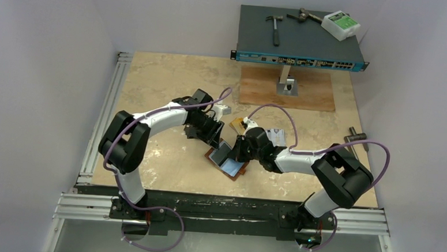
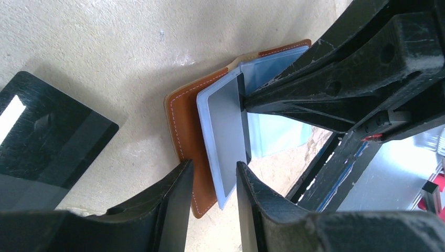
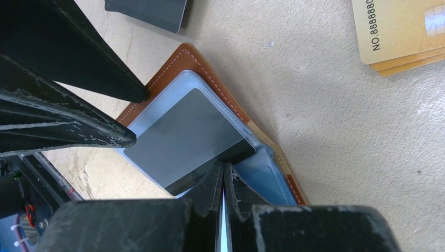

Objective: Put the credit cards into the card holder
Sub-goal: Pick up the credit card from the center of the board.

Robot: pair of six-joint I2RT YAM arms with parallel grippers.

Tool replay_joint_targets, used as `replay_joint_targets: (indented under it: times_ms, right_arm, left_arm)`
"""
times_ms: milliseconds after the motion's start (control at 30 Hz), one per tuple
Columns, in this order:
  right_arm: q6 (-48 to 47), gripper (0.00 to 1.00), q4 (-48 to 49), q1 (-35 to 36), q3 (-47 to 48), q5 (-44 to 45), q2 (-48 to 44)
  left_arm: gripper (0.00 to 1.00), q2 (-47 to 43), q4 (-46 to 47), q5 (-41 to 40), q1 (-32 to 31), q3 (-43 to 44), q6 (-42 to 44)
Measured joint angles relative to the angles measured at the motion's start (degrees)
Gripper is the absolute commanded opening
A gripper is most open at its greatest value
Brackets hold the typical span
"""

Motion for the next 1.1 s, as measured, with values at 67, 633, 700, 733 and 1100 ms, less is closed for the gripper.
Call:
replay_joint_targets:
  times_ms: [67,633,700,733,1100]
  right_arm:
    - [0.2,0.00,0.2,0.0,0.0,0.0,0.0]
    - [2.2,0.00,5.4,0.0,0.0,-0.1,2.7]
    - [2.5,0.00,6.1,0.0,0.0,-0.3,2.7]
    - [2.6,0.00,6.5,0.0,0.0,-0.4,2.8]
    - [2.8,0.27,4.8,0.0,-0.5,-1.2,-2.8]
  left_arm:
    - [0.35,0.2,0.1,-0.2,0.0,0.0,0.0]
    - [0.35,2.9,1.9,-0.9,0.0,-2.1,1.0]
    - [0.36,2.9,2.1,-1.0,0.0,-2.2,1.4]
    - [0.36,2.9,2.2,-1.1,0.0,-2.2,1.6]
    - [0.44,1.7,-2.5,-3.0,2.0,0.4,3.3]
